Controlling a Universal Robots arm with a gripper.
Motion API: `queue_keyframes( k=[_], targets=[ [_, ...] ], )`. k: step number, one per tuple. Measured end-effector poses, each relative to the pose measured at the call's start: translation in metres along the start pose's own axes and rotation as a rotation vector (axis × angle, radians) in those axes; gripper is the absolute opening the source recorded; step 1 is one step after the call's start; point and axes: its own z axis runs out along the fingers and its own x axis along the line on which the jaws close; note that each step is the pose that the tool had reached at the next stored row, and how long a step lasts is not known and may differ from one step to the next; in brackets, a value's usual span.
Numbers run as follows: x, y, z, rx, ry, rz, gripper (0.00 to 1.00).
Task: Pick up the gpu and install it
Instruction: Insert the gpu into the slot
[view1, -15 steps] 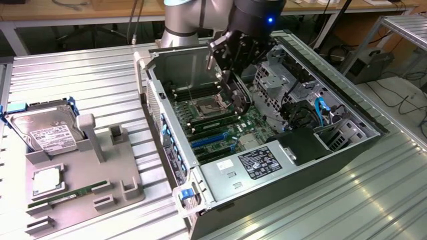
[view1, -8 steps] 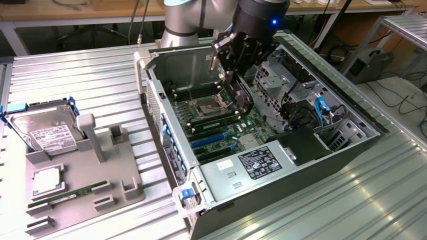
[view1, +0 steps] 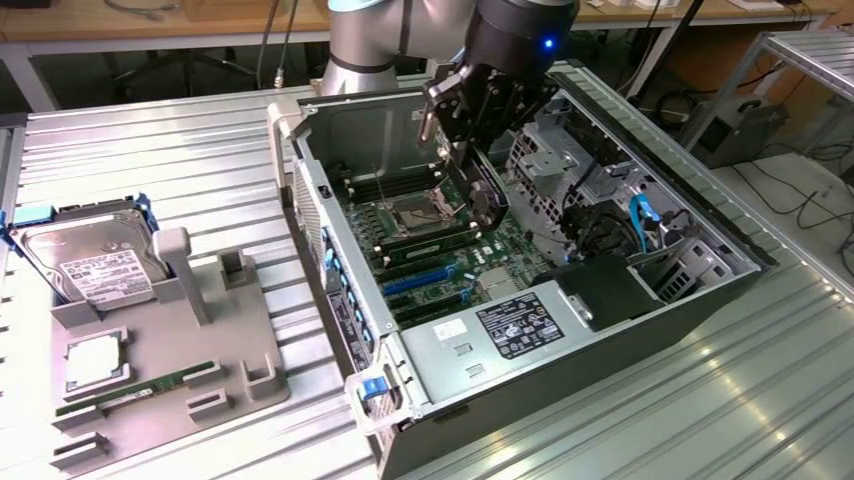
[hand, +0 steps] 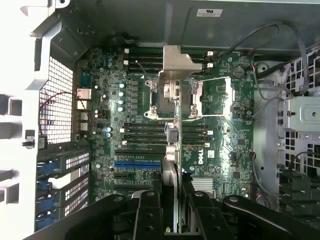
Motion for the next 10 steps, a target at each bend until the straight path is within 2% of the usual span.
queue_keyframes(
  k=[4,10],
  targets=[
    [-0.0007,-0.0001,0.0,-0.0001,0.0009,-0.008,0.26],
    [-0.0008,-0.0002,0.0019,-0.0012,0.0149,-0.146,0.26]
  ],
)
